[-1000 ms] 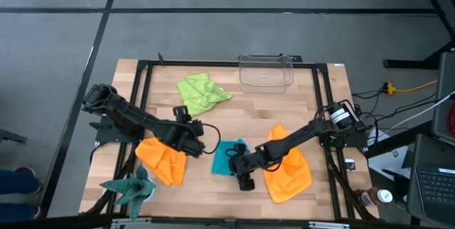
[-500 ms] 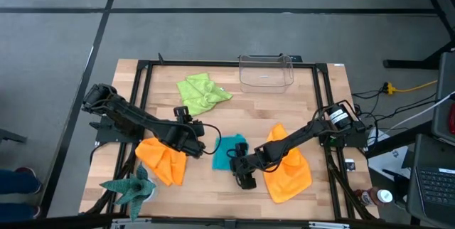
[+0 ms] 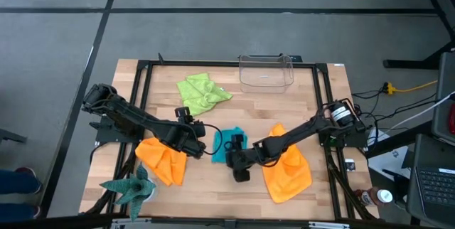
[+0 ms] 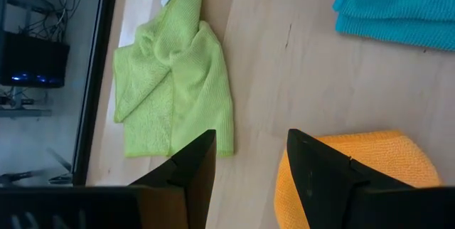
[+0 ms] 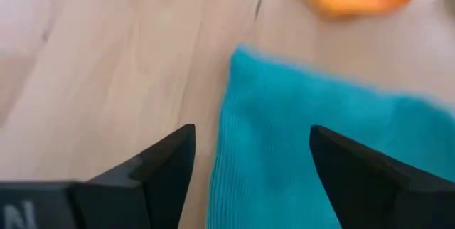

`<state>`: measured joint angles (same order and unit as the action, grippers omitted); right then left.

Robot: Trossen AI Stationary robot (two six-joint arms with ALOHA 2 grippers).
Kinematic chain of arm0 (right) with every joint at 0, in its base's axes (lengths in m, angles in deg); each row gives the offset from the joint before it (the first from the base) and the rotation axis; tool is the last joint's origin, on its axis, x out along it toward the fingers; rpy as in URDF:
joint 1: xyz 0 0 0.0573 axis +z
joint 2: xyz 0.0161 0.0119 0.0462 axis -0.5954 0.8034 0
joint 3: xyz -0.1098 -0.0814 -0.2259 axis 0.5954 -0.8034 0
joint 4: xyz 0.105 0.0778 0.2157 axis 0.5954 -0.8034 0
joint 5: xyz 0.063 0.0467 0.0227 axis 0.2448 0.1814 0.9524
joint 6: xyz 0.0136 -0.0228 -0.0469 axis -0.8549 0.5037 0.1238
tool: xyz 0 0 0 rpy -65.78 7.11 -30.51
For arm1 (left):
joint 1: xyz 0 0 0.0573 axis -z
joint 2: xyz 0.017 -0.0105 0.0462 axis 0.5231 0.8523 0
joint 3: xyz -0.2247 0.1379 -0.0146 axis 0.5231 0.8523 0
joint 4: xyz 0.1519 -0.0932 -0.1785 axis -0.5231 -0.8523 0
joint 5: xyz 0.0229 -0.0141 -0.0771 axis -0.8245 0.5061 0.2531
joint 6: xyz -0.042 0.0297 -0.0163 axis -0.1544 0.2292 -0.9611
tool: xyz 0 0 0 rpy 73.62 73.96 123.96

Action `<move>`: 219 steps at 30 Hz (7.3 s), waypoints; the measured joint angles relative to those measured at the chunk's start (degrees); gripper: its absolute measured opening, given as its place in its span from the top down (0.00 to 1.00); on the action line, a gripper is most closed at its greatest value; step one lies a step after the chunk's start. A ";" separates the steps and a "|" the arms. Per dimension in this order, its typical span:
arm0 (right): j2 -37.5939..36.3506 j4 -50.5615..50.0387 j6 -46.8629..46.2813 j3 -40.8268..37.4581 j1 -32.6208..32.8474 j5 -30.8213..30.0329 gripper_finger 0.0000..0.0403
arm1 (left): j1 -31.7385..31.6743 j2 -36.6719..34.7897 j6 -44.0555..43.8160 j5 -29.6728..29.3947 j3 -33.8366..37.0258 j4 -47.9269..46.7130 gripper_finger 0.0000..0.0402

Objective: Fold microfiber towels
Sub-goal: Put the folded blue microfiber cloth into the transparent bin, then fold the left yellow microfiber cloth

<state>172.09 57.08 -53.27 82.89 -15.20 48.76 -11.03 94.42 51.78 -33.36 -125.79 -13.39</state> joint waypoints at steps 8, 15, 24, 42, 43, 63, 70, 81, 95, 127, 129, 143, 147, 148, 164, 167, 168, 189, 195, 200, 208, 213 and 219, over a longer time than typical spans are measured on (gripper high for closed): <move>1.99 -1.94 -0.42 -0.19 -0.82 1.75 0.31 | 0.00 0.03 0.01 0.00 0.00 0.32 0.59; 5.73 -2.70 -3.39 0.11 -3.65 7.32 0.31 | 0.02 0.03 0.03 0.13 0.00 0.72 0.59; 6.75 -4.07 -6.21 0.34 -5.31 3.87 0.42 | 0.11 0.03 -0.07 0.20 0.00 1.01 0.59; -0.45 -13.83 -1.59 -0.92 -11.33 -3.53 0.96 | 0.13 0.03 -0.36 0.17 0.00 1.25 0.59; -2.42 -15.03 -0.71 -0.86 -11.77 -4.80 0.96 | 0.13 0.03 -0.39 0.17 0.00 1.33 0.59; -35.48 -31.10 17.63 -0.30 -34.43 -10.33 0.96 | 0.13 0.03 -0.46 0.42 0.00 4.55 0.59; -30.09 -25.95 25.61 -0.35 -49.14 0.18 0.96 | 0.13 0.03 -0.45 0.42 0.00 5.40 0.59; -17.72 -19.38 34.63 -0.26 -62.74 16.76 0.96 | 0.13 0.03 -0.41 0.42 0.00 5.42 0.59; -13.33 -11.62 46.29 -0.21 -66.53 19.89 0.95 | 0.13 0.03 -0.38 0.42 0.00 5.38 0.59; -19.30 -38.49 26.78 10.30 -62.24 28.42 0.43 | 0.11 0.03 1.05 0.49 0.00 5.51 0.59; -19.32 -38.58 24.16 10.99 -61.83 29.75 0.43 | 0.11 0.03 0.99 0.48 0.00 5.53 0.59; -19.63 -57.80 17.45 11.75 -51.81 39.77 0.43 | 0.13 0.03 -1.74 2.99 0.00 6.40 0.59; -20.16 -61.25 13.03 11.75 -46.84 39.30 0.43 | 0.11 0.03 -1.98 3.43 0.00 6.51 0.59; -20.44 -61.99 13.03 11.75 -45.65 38.89 0.43 | 0.12 0.03 -2.00 3.45 0.00 6.55 0.59; -30.08 -66.13 6.72 11.70 -34.97 31.19 0.43 | 0.44 0.03 7.14 15.63 -0.02 4.47 0.59; -32.11 -66.21 4.63 11.66 -33.01 30.89 0.43 | 0.06 0.03 1.79 19.83 -0.02 -0.52 0.59; -32.80 -66.19 3.75 11.66 -32.23 30.19 0.43 | -0.30 0.03 -1.15 20.81 -0.02 -1.12 0.59; -46.03 -48.40 -9.77 -9.61 -15.14 21.26 0.43 | -8.41 6.74 -9.40 19.00 13.00 40.36 0.59; -46.01 -36.73 -11.18 -18.39 -12.68 21.26 0.43 | -12.11 5.03 3.60 21.59 10.46 52.71 0.59; -46.01 -32.16 -15.19 -22.28 -11.49 18.84 0.43 | -9.06 1.80 4.08 26.11 5.13 37.27 0.59; -45.83 -29.49 -15.48 -23.55 -11.06 1.66 0.43 | -1.24 1.95 -7.64 27.04 4.70 33.77 0.59; -45.80 -26.22 -14.96 -23.53 -11.01 0.66 0.43 | 3.93 4.75 -8.97 27.55 4.57 35.78 0.59; -45.79 -24.17 -14.03 -23.51 -11.01 0.84 0.43 | 8.08 9.90 -9.44 29.96 4.70 36.41 0.59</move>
<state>126.29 32.92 -67.31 59.39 -26.21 49.60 -2.95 104.32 42.34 -3.40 -121.09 23.02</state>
